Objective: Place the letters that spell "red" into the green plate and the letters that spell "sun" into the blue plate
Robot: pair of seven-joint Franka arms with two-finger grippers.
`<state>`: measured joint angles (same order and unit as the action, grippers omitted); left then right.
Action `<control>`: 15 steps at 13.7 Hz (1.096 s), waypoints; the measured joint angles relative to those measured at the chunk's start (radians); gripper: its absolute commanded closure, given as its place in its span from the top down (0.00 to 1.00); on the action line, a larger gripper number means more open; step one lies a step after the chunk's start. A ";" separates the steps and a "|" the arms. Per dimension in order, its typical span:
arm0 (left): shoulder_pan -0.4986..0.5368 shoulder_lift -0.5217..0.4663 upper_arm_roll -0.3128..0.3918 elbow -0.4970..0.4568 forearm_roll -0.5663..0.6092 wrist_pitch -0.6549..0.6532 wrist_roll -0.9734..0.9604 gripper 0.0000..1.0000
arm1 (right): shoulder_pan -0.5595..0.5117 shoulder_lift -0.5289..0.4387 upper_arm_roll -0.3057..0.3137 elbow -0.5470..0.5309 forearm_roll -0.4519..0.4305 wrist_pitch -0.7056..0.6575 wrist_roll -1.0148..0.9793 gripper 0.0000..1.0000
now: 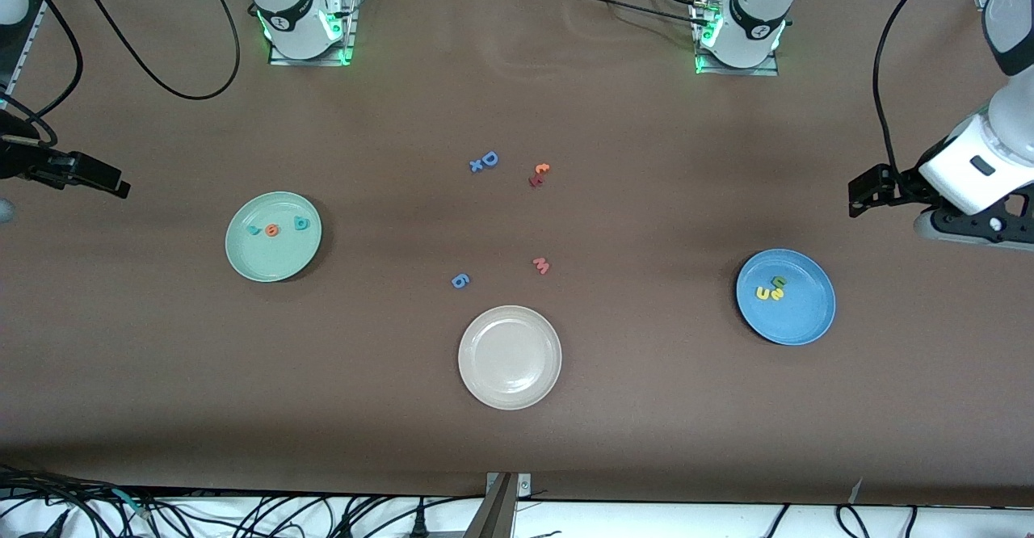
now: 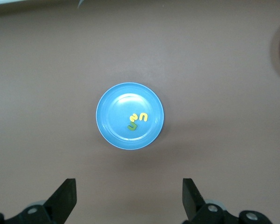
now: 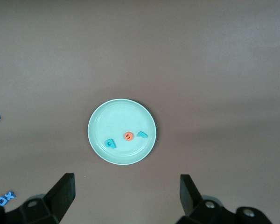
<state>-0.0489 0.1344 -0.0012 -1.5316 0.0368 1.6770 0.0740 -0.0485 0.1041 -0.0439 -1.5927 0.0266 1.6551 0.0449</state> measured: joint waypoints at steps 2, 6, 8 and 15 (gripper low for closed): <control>0.000 -0.021 0.000 -0.001 -0.015 0.000 0.000 1.00 | 0.000 0.000 0.000 0.000 0.000 0.000 0.000 0.99; 0.000 -0.035 0.001 -0.009 -0.024 -0.013 0.000 1.00 | 0.001 0.000 0.000 0.000 0.000 -0.001 0.001 0.99; 0.000 -0.035 0.017 -0.012 -0.024 -0.027 0.000 1.00 | 0.001 0.000 0.001 0.000 0.000 -0.001 0.001 0.99; -0.003 -0.035 0.037 -0.012 -0.024 -0.030 0.011 1.00 | 0.001 0.000 0.001 0.000 0.000 -0.001 0.001 0.99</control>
<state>-0.0518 0.0995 0.0354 -1.5441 0.0128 1.6467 0.0850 -0.0471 0.1037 -0.0425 -1.5928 0.0266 1.6542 0.0459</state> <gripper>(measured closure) 0.000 0.004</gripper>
